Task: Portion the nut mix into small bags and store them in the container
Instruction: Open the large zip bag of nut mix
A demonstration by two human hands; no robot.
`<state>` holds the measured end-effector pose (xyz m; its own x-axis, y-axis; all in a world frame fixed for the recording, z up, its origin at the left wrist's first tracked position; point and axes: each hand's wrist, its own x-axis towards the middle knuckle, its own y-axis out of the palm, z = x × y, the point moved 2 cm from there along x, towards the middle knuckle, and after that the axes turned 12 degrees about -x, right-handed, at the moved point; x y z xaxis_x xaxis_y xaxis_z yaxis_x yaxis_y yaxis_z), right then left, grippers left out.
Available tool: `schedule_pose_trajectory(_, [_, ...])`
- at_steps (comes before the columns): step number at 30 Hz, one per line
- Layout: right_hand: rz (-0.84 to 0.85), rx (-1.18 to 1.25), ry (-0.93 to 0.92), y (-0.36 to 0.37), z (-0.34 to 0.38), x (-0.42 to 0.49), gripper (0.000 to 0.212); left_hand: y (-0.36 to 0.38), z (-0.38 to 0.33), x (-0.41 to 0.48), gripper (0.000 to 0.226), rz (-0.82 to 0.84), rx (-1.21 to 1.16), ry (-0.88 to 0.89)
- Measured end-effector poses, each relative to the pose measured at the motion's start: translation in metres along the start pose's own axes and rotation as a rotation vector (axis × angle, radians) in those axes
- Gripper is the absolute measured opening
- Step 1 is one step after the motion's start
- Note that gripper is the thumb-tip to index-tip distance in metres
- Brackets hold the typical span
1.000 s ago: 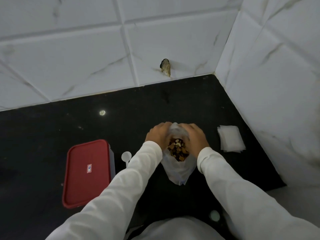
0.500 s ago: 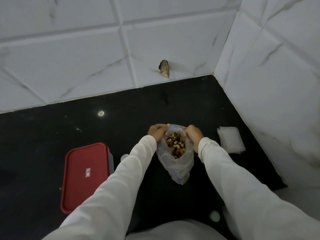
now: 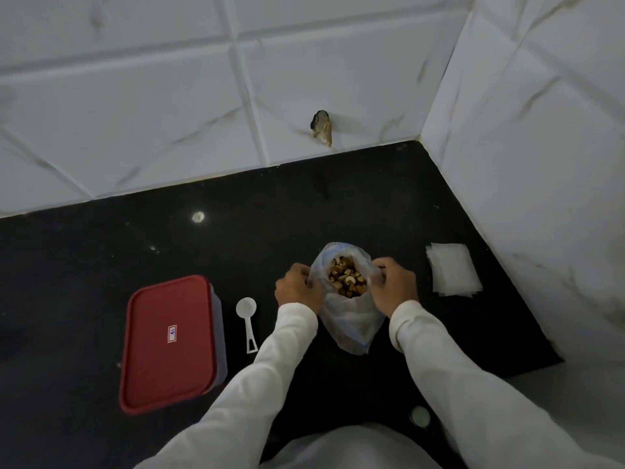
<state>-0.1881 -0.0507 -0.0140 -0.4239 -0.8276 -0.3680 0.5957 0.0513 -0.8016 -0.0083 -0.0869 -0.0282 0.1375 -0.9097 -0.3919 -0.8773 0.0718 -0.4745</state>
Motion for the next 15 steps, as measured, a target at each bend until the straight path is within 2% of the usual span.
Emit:
schedule_pose_trajectory(2, [0.048,0.102,0.099,-0.004,0.0,0.004,0.026,-0.001,0.005,0.002,0.017,-0.008,-0.227,-0.146])
schedule_pose_trajectory(5, [0.19,0.558,0.395,0.002,-0.008,0.01,0.025,-0.004,0.01,0.002,0.024,0.039,-0.997,-0.528])
schedule_pose_trajectory(6, [0.258,0.709,0.487,0.006,-0.01,0.009,0.025,-0.003,0.011,0.0,0.025,0.06,-1.189,-0.597])
schedule_pose_trajectory(7, [0.282,0.797,0.527,0.01,-0.011,0.009,0.027,-0.001,0.012,0.0,0.025,0.07,-1.267,-0.623])
schedule_pose_trajectory(9, [0.27,0.764,0.476,0.016,-0.011,0.009,0.03,0.003,0.014,-0.002,0.018,0.061,-1.159,-0.577])
schedule_pose_trajectory(11, [0.167,0.599,0.435,0.014,-0.011,0.003,0.027,0.001,0.01,-0.008,0.008,0.032,-0.798,-0.441])
schedule_pose_trajectory(13, [0.097,0.327,0.362,0.005,-0.013,-0.008,0.034,-0.004,0.001,-0.018,0.039,0.067,-0.309,-0.269])
schedule_pose_trajectory(15, [0.129,0.068,0.254,-0.002,-0.011,-0.024,0.054,-0.003,-0.008,-0.028,0.064,0.134,0.078,-0.196])
